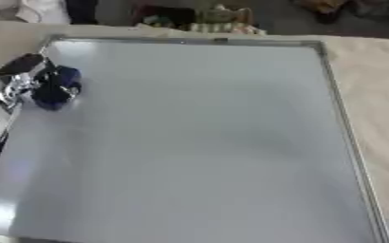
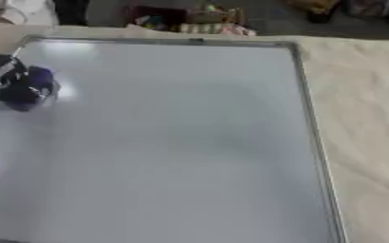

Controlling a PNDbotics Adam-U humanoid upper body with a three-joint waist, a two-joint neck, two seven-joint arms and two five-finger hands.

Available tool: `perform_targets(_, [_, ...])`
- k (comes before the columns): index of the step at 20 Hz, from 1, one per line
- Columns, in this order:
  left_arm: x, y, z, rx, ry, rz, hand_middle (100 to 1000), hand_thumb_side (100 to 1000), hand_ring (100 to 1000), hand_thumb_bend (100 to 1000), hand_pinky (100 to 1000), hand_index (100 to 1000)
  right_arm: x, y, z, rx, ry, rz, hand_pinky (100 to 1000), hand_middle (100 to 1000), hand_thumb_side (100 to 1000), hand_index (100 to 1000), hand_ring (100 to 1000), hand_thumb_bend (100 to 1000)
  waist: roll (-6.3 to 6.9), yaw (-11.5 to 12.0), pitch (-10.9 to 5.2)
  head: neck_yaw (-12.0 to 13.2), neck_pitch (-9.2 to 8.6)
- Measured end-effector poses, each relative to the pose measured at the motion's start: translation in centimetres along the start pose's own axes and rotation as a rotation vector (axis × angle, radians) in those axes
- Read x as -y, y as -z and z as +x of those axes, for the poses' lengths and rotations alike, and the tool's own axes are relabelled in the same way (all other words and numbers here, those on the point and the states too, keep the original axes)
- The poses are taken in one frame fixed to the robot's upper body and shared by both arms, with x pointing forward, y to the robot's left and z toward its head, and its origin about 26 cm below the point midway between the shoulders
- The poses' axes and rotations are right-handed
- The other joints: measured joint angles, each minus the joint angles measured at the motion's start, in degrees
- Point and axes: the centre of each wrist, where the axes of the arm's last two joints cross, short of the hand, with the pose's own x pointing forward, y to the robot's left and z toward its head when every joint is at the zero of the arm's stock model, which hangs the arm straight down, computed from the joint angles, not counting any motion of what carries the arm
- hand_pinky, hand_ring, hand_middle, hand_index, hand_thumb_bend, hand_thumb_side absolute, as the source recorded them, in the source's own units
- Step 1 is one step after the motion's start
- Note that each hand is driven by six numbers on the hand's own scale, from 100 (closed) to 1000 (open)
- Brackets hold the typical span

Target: Wipe the whiteboard clean with a brush.

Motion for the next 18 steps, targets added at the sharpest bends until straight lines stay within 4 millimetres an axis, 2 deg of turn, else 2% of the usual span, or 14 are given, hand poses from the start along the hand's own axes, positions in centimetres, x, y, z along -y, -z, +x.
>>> perform_targets(10, [0.2, 0.4, 1.7, 0.036, 0.023, -0.024, 166, 352, 413, 164, 424, 202, 0.0, 0.0, 0.0, -0.001, 0.002, -0.001, 865, 691, 1000, 851, 864, 100, 0.05, -0.06, 0.00, 0.11, 0.11])
perform_targets(18, [0.9, 0.5, 3.3, 0.083, 0.031, -0.055, 152, 373, 402, 159, 405, 197, 0.0, 0.0, 0.0, -0.003, 0.004, -0.007, 865, 692, 1000, 850, 864, 100, 0.01, -0.07, -0.36, 0.10, 0.64])
